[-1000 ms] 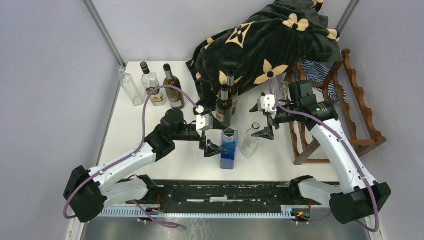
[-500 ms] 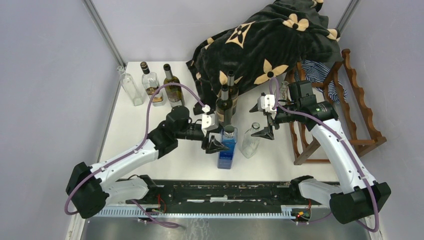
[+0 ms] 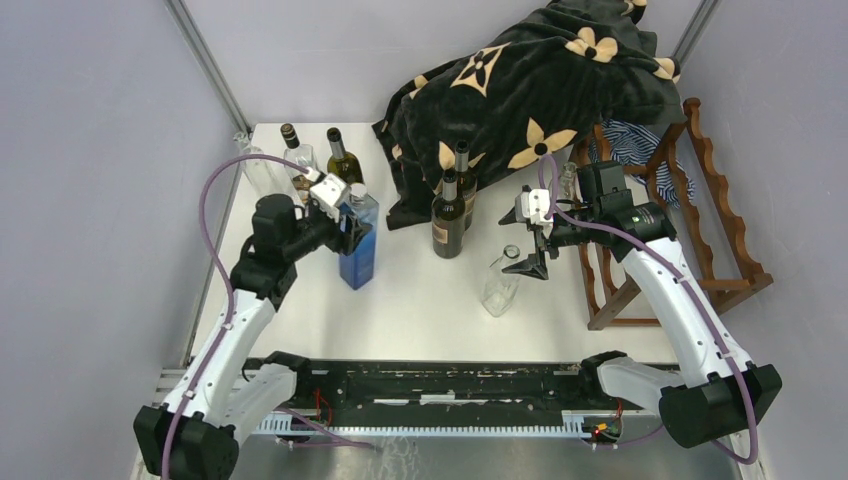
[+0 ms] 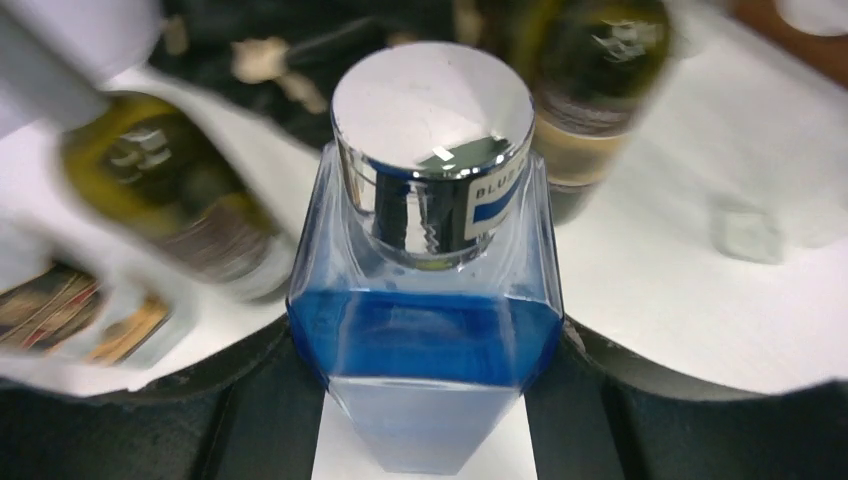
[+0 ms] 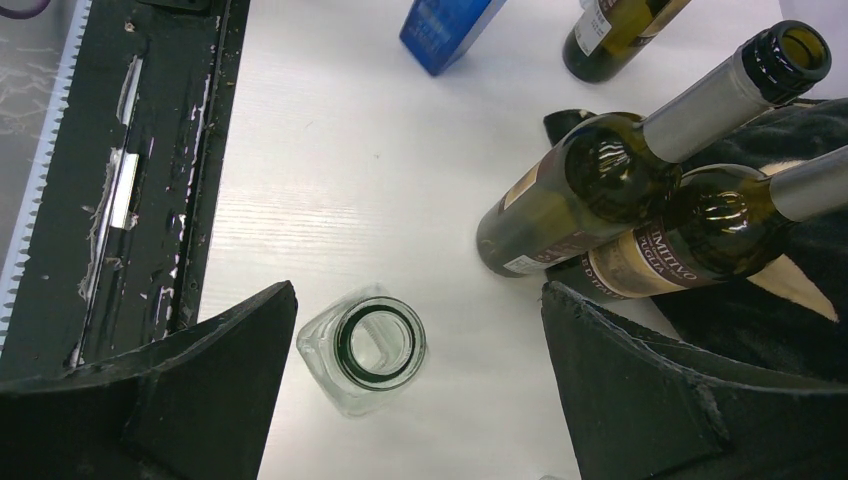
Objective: Put the wine bottle on the wine rack
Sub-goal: Move the wine bottle to the center of the board.
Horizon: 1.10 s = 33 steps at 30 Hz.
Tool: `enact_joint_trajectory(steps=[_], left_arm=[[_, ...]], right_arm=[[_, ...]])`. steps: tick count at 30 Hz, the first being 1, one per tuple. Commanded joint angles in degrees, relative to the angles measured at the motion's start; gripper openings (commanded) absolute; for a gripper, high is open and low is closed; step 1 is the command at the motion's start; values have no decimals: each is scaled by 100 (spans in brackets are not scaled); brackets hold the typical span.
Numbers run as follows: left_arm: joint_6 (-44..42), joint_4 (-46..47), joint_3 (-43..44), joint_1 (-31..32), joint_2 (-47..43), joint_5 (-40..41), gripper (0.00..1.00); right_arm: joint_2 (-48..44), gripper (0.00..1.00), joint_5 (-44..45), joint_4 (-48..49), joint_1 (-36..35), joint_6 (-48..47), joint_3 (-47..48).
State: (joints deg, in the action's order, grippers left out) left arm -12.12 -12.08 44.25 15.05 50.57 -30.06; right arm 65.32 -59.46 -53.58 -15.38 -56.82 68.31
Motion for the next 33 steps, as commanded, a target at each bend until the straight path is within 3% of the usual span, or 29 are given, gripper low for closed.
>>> enact_joint_trajectory(steps=[1, 10, 14, 19, 22, 27, 33], left_arm=[[55, 807, 451, -487, -16, 1627, 2], [928, 2108, 127, -2101, 63, 4121, 2], [1480, 2698, -104, -2639, 281, 4318, 2], [1795, 2800, -149, -2854, 493, 4260, 4], [1826, 2834, -284, -2859, 412, 4451, 17], [1979, 2764, -473, -2867, 220, 4749, 49], [2054, 2439, -429, -2864, 42, 4784, 72]], right_arm=[[-36, 98, -127, 149, -22, 18, 48], [-10, 98, -219, 132, -21, -49, 36], [-9, 98, -232, 105, -24, -71, 49], [-25, 98, -233, 88, -26, -101, 18], [-19, 98, -250, 89, -22, -102, 23], [-2, 98, -259, 99, -27, -101, 44], [-21, 98, -258, 103, -27, -110, 13]])
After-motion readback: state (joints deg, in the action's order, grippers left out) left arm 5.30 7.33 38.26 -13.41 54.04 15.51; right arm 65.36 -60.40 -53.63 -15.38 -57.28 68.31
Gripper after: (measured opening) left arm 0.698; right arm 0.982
